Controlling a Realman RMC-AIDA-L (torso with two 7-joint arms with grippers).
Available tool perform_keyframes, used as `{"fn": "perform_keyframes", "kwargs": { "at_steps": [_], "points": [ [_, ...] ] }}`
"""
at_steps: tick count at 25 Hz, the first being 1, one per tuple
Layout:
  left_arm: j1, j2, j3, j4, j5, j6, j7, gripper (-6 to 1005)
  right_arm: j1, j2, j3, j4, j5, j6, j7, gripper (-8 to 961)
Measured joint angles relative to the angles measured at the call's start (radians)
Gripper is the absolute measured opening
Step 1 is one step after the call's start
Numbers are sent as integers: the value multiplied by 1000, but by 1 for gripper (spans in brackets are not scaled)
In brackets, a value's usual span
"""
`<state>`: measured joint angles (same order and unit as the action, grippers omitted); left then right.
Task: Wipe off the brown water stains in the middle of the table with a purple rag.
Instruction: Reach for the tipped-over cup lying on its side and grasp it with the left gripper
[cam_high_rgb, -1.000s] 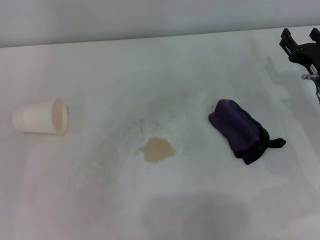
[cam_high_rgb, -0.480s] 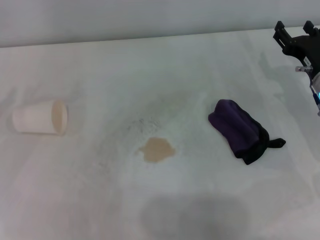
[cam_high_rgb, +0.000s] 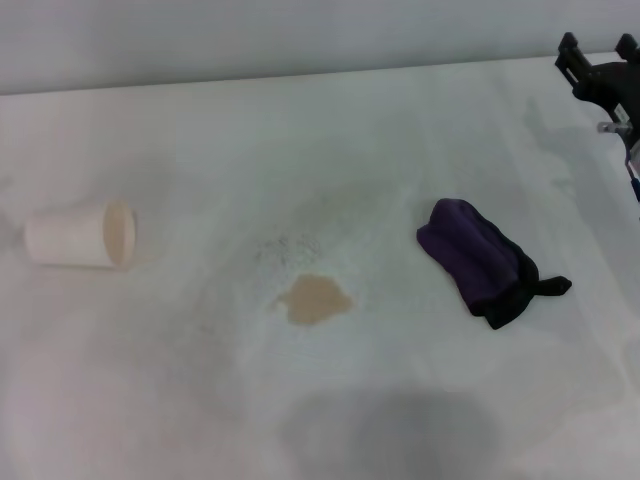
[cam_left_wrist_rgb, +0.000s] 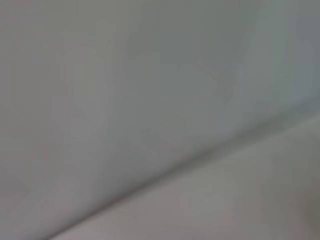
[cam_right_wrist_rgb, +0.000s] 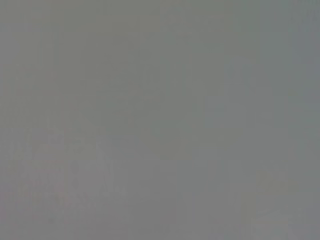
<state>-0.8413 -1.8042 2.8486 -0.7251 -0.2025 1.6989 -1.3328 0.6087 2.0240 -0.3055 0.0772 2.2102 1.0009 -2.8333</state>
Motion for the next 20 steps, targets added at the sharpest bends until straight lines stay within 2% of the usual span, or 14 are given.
{"fn": "perform_keyframes", "kwargs": {
  "at_steps": [3, 5, 7, 10, 11, 12, 16, 17, 20],
  "points": [
    [-74, 7, 1, -27, 193, 48, 119, 876, 5, -1, 20, -1, 0, -1, 0, 809],
    [-108, 9, 1, -29, 275, 52, 162, 876, 11, -1, 20, -6, 0, -3, 0, 809],
    [-121, 9, 1, -28, 299, 52, 174, 876, 15, 0, 23, -11, 0, -5, 0, 809],
    [-205, 2, 1, -8, 489, 41, 218, 876, 16, -1, 47, -11, 0, -6, 14, 809],
    [-205, 2, 1, -8, 489, 41, 218, 875, 16, -1, 61, -11, 0, -7, 23, 809],
    [-250, -11, 1, -6, 598, 19, 221, 875, 16, -2, 67, -11, 0, -7, 29, 809],
    [-309, -40, 2, -5, 705, -41, 223, 875, 21, -4, 95, -15, 0, -7, 50, 808],
    [-309, -40, 2, -5, 705, -41, 223, 875, 22, -4, 103, -16, 0, -7, 50, 808],
    [-361, -90, 2, 0, 766, -133, 256, 875, 27, -4, 113, -16, 0, -9, 51, 808]
  ]
}}
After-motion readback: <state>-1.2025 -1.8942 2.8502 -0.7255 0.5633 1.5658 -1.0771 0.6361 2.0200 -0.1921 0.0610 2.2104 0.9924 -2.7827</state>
